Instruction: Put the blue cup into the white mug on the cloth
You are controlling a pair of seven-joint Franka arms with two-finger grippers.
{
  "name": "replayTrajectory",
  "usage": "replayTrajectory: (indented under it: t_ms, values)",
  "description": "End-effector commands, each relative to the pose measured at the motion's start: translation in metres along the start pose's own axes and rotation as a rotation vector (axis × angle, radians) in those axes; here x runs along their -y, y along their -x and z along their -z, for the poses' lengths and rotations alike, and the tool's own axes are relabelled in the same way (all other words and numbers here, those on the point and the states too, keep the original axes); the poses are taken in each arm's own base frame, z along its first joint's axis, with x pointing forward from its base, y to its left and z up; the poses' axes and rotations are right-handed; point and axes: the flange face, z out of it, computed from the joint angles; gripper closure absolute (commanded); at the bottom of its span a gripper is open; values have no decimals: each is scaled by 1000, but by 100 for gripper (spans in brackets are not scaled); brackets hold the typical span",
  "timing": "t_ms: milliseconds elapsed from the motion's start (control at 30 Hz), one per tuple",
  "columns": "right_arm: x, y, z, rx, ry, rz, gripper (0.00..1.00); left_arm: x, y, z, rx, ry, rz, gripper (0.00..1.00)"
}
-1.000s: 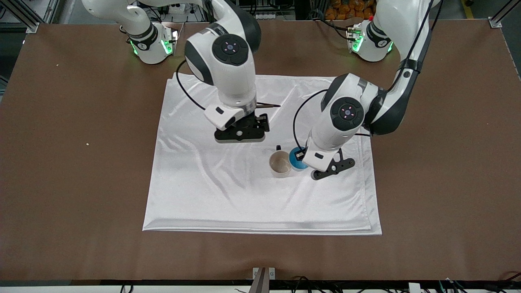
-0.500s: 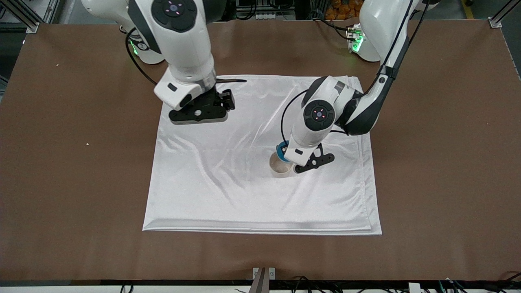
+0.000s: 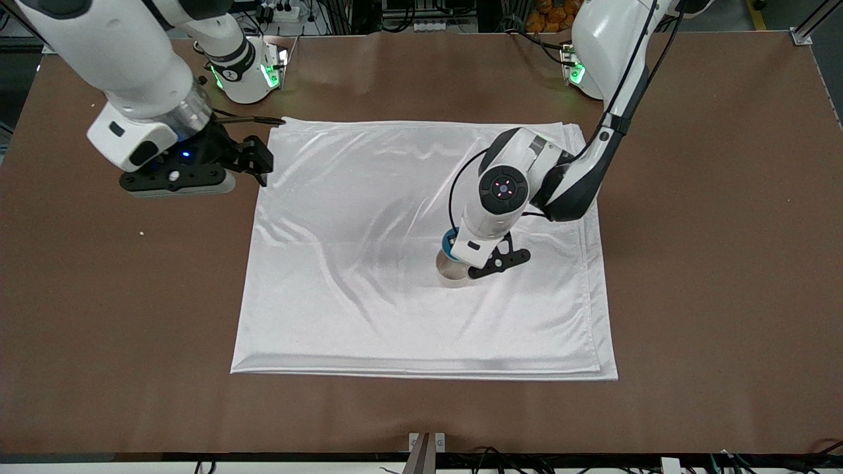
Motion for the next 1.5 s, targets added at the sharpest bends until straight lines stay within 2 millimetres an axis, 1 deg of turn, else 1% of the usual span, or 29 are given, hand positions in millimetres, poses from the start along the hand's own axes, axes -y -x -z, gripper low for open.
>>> replayTrajectory:
  t_ms: [0, 100, 200, 300, 467, 567, 633, 733, 900, 1000, 1033, 1067, 1100, 1167, 1200, 1233, 1467]
  values:
    - [-35, 22, 0, -4, -6, 17, 0, -4, -2, -4, -18, 3, 20, 100]
    - [-50, 27, -4, -13, -14, -6, 0, -5, -3, -4, -26, 14, 20, 100]
    - [-61, 31, -12, -25, -19, -21, 0, -5, -4, -10, -26, 13, 20, 100]
    - [-76, 28, -17, -26, -20, -39, 0, -5, -5, -13, -25, 11, 21, 100]
    - [-91, 24, -27, -14, -15, -48, 0, -7, -8, -16, -41, 32, 23, 100]
    - [-102, 23, -37, -19, -16, -51, 0, -8, -10, -20, -45, 38, 24, 100]
    - [-109, 23, -39, -23, -16, -34, 0, -8, -11, -24, -46, 38, 25, 100]
    - [-116, 22, -39, -29, -19, -31, 0, -8, -14, -26, -55, 49, 27, 100]
    - [-122, 19, -44, -20, -16, -42, 0, -7, -17, -34, -55, 49, 29, 100]
    - [-123, 18, -46, -17, -14, -43, 0, -5, -20, -35, -54, 49, 34, 100]
    - [-123, 18, -47, -15, -15, -43, 0, -4, -22, -36, -53, 48, 37, 94]
    - [-123, 19, -47, -16, -14, -43, 0, -3, -23, -38, -50, 46, 38, 83]
    - [-123, 19, -46, -12, -15, -43, 0, -2, -24, -39, -49, 45, 40, 66]
    - [-124, 22, -43, -11, -16, -45, 0, -2, -25, -40, -48, 44, 32, 23]
    - [-126, 23, -42, -6, -15, -48, 0, -1, -26, -41, -49, 41, 28, 8]
    - [-126, 23, -41, -3, -16, -48, 0, 0, -26, -41, -52, 39, 27, 0]
    - [-132, 21, -46, 3, -10, -56, 0, 0, -27, -35, -67, 37, 19, 0]
